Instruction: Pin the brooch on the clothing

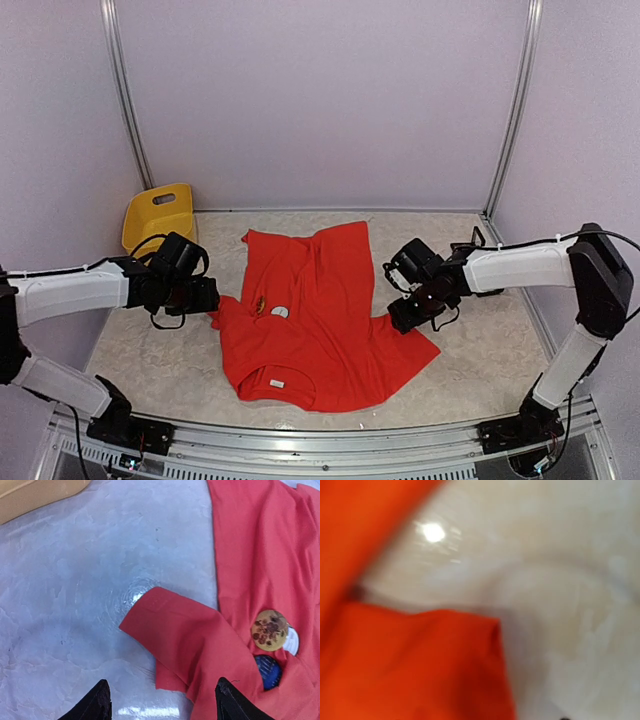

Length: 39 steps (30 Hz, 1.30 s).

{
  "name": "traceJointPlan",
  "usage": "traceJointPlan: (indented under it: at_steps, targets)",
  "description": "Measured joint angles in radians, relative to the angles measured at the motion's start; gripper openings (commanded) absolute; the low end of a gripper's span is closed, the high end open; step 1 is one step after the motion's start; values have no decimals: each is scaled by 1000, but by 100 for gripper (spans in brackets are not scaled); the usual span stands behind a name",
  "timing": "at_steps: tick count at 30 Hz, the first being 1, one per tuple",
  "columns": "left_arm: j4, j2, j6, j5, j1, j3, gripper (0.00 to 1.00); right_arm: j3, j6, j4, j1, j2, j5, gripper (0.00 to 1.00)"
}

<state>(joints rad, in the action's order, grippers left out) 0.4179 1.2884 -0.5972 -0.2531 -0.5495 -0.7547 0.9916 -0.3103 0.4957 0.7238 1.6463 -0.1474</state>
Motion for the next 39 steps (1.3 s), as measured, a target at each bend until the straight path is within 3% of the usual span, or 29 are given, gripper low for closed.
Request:
traceJointPlan:
  at_steps: [4, 5, 9, 10, 15, 22, 31, 34, 39]
  targets:
    - [-75, 130, -2, -1, 48, 18, 64, 2, 38, -47, -37, 98, -9, 55]
    - [-98, 153, -4, 3, 55, 29, 63, 4, 43, -63, -43, 103, -6, 49]
    - [-158, 210, -11, 31, 55, 71, 57, 5, 62, -126, -53, 116, 31, 4]
    - [-168, 224, -12, 40, 55, 80, 56, 4, 67, -134, -54, 120, 39, 0]
    - [-205, 231, -12, 58, 55, 87, 52, -14, 69, -169, -88, 115, 84, 0]
    - [-227, 245, 2, 97, 44, 81, 48, -83, 36, -162, -256, 22, 63, 0]
    - [-233, 330, 48, 99, -24, 5, 19, -86, 32, -156, -263, 11, 63, 0]
    - [-234, 332, 50, 111, -24, 4, 0, -84, 32, -153, -263, 11, 60, 0]
    - [-225, 324, 48, 126, -36, 8, 0, -72, 37, -142, -263, 10, 50, 0]
